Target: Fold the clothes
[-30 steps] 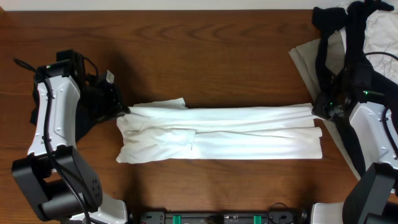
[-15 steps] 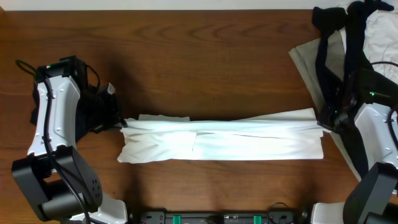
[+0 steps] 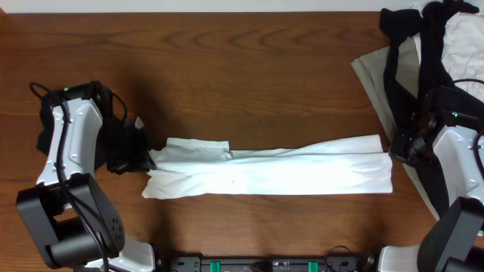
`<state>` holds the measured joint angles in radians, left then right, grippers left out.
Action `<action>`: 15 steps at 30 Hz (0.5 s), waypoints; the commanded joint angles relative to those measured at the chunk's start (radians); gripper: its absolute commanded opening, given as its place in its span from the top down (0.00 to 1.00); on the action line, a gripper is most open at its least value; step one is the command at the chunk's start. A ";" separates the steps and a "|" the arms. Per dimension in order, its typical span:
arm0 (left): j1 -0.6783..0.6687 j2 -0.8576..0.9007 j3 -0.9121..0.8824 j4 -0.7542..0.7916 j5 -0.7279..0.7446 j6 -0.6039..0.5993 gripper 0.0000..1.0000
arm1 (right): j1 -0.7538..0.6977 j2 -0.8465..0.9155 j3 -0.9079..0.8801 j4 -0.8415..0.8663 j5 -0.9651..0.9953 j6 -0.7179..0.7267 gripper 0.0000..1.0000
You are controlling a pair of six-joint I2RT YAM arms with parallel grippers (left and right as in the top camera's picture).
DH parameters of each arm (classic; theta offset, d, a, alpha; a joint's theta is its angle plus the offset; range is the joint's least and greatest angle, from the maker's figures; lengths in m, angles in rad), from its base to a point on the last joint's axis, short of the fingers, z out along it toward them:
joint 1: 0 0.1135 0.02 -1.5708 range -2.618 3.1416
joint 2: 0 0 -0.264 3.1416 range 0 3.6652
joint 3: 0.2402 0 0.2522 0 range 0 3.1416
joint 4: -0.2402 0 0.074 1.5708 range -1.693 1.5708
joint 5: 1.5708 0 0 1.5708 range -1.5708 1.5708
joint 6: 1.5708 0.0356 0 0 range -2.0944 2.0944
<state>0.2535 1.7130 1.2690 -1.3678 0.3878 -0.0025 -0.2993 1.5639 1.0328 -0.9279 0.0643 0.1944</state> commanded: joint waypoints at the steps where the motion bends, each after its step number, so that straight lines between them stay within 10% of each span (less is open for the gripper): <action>1: 0.004 -0.009 -0.016 0.000 -0.015 0.006 0.94 | -0.006 -0.019 0.002 -0.004 0.018 0.014 0.95; 15: 0.004 -0.009 -0.031 -0.053 -0.050 0.005 0.94 | -0.006 -0.019 0.002 -0.007 -0.010 0.014 0.92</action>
<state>0.2535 1.7130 1.2537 -1.4128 0.3706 -0.0029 -0.2993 1.5639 1.0328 -0.9306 0.0658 0.1947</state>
